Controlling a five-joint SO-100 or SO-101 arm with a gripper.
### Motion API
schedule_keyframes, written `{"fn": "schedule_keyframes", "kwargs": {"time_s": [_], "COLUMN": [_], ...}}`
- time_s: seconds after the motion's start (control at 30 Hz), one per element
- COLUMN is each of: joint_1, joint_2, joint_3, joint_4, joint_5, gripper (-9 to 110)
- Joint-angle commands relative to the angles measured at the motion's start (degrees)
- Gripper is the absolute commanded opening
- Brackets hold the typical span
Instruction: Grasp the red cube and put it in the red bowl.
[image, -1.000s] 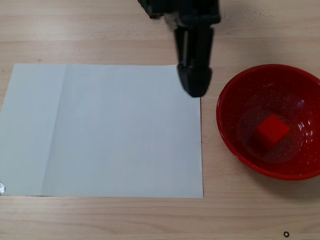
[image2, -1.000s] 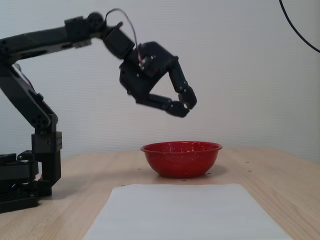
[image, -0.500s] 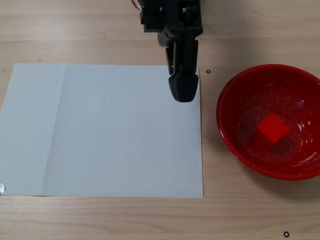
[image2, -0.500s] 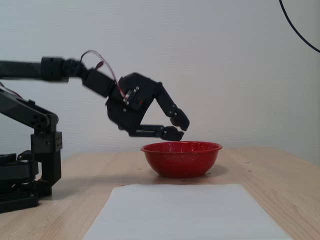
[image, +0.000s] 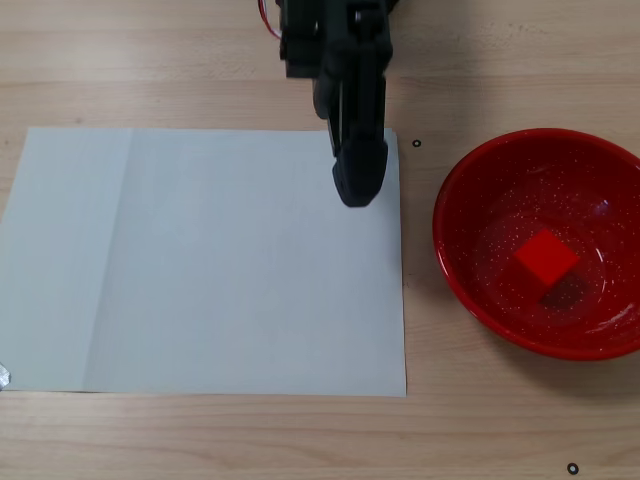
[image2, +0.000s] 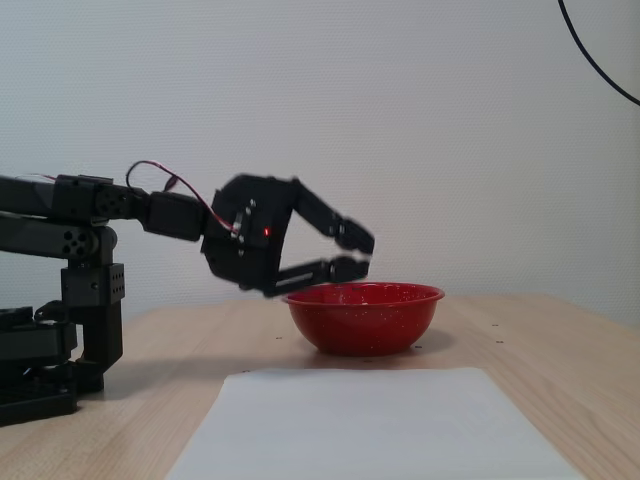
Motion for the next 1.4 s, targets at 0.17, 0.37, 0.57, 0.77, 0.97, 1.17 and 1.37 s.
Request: {"fn": "schedule_keyframes", "kwargs": {"time_s": [0.17,0.37,0.57,0.77,0.97,1.17,1.37], "joint_1": [0.88,0.53,-0.79,-1.41,-1.32,-1.32,-1.32], "joint_2": [6.24,9.76,11.43,13.10,13.10,13.10,13.01], "joint_3": [0.18,0.26,0.26,0.26,0.26,0.26,0.26], "joint_4": [11.51,23.47,32.52,40.78,47.64,48.16,48.43], "joint_5": [-5.01,-5.19,-3.16,-2.11,-3.52,-5.36,-6.06], "gripper": [0,0,0,0,0,0,0]}}
